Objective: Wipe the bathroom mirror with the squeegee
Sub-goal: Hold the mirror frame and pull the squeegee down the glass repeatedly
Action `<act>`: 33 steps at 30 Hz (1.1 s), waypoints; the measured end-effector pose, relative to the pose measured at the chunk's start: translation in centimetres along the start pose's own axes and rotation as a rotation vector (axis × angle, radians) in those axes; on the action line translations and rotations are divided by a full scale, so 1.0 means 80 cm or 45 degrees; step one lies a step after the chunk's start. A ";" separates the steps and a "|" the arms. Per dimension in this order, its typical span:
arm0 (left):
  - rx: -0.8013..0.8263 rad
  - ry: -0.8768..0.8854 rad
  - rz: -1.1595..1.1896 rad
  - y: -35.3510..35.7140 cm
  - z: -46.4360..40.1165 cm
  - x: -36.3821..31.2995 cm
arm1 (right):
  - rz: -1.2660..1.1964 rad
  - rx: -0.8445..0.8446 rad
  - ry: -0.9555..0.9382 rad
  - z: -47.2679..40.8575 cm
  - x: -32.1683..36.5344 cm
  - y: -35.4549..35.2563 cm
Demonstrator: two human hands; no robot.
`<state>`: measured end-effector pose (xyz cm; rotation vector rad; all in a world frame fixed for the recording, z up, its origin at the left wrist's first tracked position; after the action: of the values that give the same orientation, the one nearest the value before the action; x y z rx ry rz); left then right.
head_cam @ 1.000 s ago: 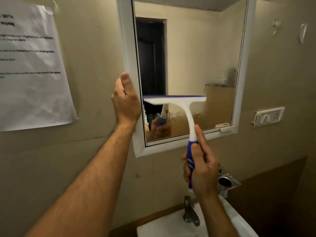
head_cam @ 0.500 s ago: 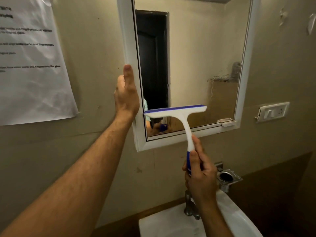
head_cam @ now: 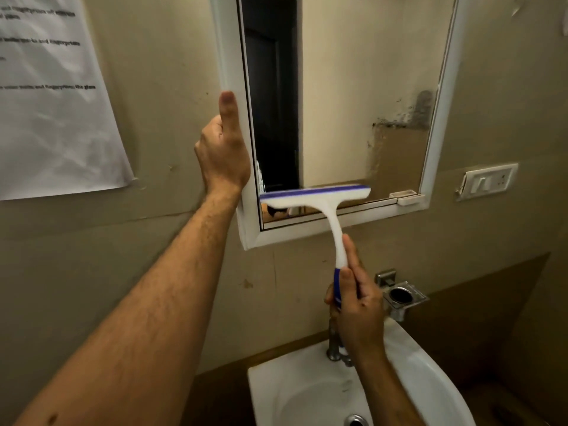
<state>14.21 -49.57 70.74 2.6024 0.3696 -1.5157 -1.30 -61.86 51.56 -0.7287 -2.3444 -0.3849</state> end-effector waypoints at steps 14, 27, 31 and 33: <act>0.047 -0.004 0.048 0.003 0.001 0.003 | -0.006 -0.041 -0.051 -0.030 0.013 0.016; 0.072 -0.022 0.069 0.004 -0.005 0.008 | 0.013 -0.061 -0.082 -0.047 0.035 0.009; 0.086 -0.040 0.044 0.003 -0.003 0.006 | 0.053 -0.065 -0.163 -0.073 0.047 0.021; 0.093 -0.038 0.061 0.003 -0.003 0.005 | 0.055 -0.056 -0.119 -0.056 0.036 0.020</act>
<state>14.63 -49.67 70.54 2.6195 0.2518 -1.5792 0.05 -61.39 56.92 -0.8336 -2.4094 -0.3923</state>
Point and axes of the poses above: each hand's wrist, its own z-axis away from the middle knuckle, its own y-axis out of the palm, x = y × z, the point moved 2 cm from there along -z, towards the middle knuckle, and after that the axes turned 15 degrees about -y, right-handed, at the moved point
